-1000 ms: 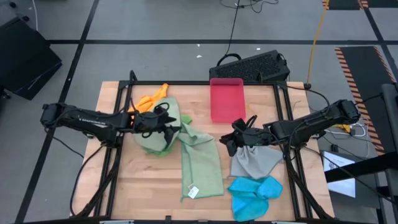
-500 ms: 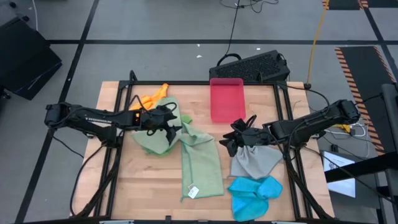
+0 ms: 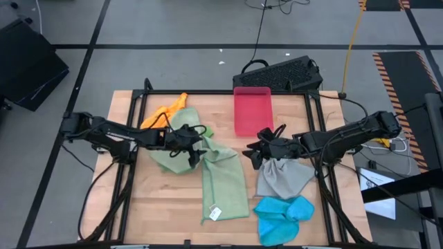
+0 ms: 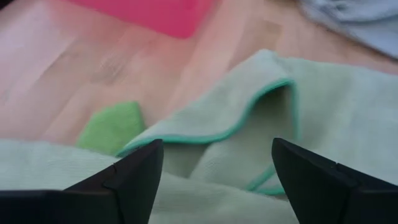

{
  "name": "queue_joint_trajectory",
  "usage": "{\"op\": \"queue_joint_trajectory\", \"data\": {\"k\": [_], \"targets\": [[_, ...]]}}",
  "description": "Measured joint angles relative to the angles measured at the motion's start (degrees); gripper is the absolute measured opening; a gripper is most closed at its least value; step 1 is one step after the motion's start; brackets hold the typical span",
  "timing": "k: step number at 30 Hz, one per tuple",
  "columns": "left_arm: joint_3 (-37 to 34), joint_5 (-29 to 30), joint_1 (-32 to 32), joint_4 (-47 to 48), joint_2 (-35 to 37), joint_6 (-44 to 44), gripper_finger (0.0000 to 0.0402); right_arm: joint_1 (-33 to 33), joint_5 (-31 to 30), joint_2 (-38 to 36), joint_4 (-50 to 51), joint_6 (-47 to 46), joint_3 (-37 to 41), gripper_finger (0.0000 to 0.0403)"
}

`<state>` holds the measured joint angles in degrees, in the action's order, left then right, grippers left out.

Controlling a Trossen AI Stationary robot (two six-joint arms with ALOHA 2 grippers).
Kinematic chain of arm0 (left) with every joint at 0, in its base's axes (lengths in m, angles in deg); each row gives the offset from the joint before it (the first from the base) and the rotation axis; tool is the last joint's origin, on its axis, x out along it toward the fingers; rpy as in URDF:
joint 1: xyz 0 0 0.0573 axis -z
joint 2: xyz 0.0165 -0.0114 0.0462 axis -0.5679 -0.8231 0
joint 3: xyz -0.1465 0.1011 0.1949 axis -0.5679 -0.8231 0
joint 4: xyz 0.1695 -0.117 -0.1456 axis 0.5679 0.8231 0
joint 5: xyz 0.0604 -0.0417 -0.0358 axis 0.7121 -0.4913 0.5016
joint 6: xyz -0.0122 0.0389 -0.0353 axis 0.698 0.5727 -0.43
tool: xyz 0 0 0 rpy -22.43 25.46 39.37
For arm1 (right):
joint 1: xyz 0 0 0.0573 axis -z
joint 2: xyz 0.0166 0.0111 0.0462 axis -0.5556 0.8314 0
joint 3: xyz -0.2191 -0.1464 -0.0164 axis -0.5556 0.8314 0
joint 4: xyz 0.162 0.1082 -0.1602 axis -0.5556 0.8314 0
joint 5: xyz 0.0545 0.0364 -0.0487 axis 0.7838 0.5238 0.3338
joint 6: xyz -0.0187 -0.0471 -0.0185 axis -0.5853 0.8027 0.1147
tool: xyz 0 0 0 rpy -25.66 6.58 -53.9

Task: Fold microfiber towels
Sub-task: Fold the right light green microfiber cloth

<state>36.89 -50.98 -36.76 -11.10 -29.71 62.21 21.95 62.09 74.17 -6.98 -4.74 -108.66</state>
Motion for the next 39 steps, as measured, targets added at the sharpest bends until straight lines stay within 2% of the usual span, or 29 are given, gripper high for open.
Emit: {"op": "queue_joint_trajectory", "data": {"k": [4, 10, 16, 21, 27, 31, 39], "targets": [[0.67, -0.12, -0.89, 0.84, 0.06, -1.48, 0.0286, 2.09, 1.26, 0.00, 0.02, 4.95, -0.02, 0.0206], [7.31, 0.42, 2.30, 6.36, 0.49, -2.03, 0.0273, 4.37, 1.89, 1.66, -0.01, 10.53, -0.10, 0.0205], [12.95, 3.12, 5.04, 8.04, 0.54, -3.66, 0.0260, 5.79, 7.61, 7.41, -4.99, 17.57, -0.10, 0.0212], [13.64, 3.32, 6.03, 10.47, 0.49, -8.18, 0.0246, 5.90, 7.93, 11.82, -11.43, 20.32, -0.10, 0.0245], [13.62, 3.05, 7.36, 15.28, 0.49, -10.37, 0.0233, 6.31, 8.83, 15.17, -12.73, 20.72, -0.10, 0.0288], [13.62, 2.84, 7.61, 16.07, 0.47, -10.67, 0.0232, 6.24, 10.48, 15.56, -12.60, 22.25, -0.06, 0.0291], [13.62, 2.80, 7.43, 16.83, 0.47, -11.13, 0.0232, 6.74, 10.51, 15.50, -12.35, 24.24, -0.06, 0.0271]]}}
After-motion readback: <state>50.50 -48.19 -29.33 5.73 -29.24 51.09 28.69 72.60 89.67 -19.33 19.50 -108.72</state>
